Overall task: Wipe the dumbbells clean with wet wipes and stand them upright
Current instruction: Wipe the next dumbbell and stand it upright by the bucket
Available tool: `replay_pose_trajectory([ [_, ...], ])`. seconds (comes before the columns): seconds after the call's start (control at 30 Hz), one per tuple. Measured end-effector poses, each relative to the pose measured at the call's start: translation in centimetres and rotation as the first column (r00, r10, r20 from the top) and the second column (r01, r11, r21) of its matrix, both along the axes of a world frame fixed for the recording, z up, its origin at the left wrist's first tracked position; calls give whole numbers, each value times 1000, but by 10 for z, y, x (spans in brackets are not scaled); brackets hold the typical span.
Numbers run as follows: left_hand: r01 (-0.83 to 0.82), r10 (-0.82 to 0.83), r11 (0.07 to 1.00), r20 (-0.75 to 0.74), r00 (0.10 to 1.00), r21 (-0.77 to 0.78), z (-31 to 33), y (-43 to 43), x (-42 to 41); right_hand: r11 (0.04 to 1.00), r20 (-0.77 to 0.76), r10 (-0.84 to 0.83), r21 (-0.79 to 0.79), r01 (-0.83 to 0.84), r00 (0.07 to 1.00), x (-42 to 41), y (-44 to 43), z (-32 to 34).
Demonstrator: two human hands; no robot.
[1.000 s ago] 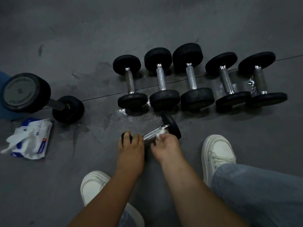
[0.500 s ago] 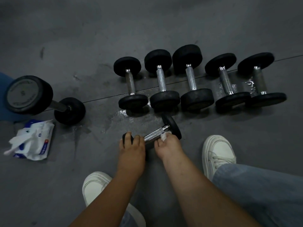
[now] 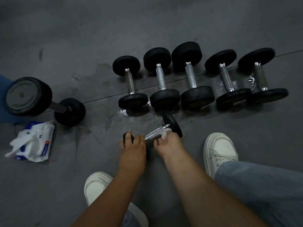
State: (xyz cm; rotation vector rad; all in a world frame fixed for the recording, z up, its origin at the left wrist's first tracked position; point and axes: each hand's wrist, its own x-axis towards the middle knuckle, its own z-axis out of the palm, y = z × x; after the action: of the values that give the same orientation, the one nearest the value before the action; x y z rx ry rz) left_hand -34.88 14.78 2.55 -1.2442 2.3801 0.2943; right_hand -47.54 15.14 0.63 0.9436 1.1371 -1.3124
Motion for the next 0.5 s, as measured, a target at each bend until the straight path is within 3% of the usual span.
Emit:
replay_pose_trajectory([
  [0.2,-17,17,1000,-3,1000,5,3,0,0,999,-9,44,-24,-44,999,-1,5,6],
  [0.27,-15,15,1000,-21,1000,-1,3,-2,-1,982,-182,187,4,-190,965,5,10,16],
  [0.3,-19,19,1000,-20,1000,4,3,-2,-1,957,-327,286,46,-288,901,12,15,21],
  [0.33,-22,22,1000,-17,1000,13,4,-2,-1,921,-508,375,111,-373,775,19,19,26],
  [0.37,-24,25,1000,-17,1000,19,5,-2,-1,852,-703,477,222,-475,527,21,22,27],
  [0.4,-25,25,999,-16,1000,21,5,-2,-1,722,-804,571,397,-567,165,18,21,25],
  [0.43,-25,25,999,-14,1000,22,5,-1,-1,552,-772,603,585,-594,-201,11,18,22],
  [0.47,-22,23,1000,-12,1000,21,5,-1,-1,364,-659,589,733,-574,-468,2,16,20],
  [0.5,-21,21,1000,-13,1000,20,4,-2,-1,176,-523,575,830,-529,-629,-5,16,17],
])
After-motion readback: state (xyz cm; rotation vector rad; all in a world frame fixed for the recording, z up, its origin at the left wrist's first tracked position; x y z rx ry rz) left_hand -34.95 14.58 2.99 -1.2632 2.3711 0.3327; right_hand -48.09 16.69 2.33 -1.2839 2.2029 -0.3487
